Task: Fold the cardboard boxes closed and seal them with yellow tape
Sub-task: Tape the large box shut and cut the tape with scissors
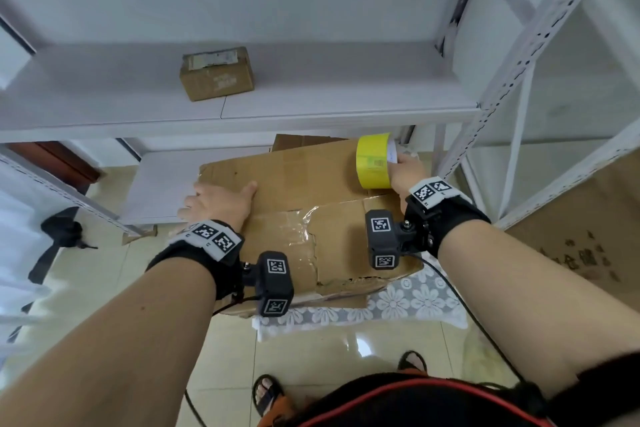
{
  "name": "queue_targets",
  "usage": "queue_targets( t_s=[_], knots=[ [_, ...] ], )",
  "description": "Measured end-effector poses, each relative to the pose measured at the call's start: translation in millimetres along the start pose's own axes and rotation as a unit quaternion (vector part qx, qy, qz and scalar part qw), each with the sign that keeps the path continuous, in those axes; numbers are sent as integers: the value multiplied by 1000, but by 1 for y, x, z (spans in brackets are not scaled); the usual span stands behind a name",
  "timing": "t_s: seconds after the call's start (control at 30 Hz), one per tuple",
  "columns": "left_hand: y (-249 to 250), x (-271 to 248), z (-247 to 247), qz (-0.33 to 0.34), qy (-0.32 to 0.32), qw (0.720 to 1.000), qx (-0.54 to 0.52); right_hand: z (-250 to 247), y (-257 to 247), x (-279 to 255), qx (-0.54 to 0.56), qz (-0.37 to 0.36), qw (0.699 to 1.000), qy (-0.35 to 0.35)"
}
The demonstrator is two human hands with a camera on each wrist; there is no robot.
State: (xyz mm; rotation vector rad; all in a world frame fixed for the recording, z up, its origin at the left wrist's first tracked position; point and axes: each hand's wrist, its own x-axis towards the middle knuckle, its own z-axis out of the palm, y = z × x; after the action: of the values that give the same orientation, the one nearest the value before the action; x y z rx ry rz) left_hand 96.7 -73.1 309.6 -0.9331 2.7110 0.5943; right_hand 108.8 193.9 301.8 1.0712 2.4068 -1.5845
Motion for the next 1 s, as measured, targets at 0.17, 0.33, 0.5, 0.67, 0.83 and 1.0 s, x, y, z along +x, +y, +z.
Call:
queue_targets(
  t_s=[0.17, 0.33, 0.5, 0.67, 0.83, 1.0],
  knots=[
    [6, -8, 5, -15, -8, 999, -37, -9, -1, 5, -17, -8, 999, -44],
    [32, -19, -6, -15, 0, 999, -30, -30, -3, 16, -73, -26, 993, -87],
    [49, -23, -5, 28, -6, 1000, -10, -41, -3, 29, -126, -19, 989, -71],
    [49, -25, 10, 75, -28, 996, 32, -40, 8, 38, -114, 33, 993, -12],
    [45, -27, 10, 167, -15, 975, 144, -43, 18, 38, -239, 67, 969, 22],
    [44, -23, 13, 334, -63, 940, 41, -14, -36, -3, -219, -232, 944, 84]
  ],
)
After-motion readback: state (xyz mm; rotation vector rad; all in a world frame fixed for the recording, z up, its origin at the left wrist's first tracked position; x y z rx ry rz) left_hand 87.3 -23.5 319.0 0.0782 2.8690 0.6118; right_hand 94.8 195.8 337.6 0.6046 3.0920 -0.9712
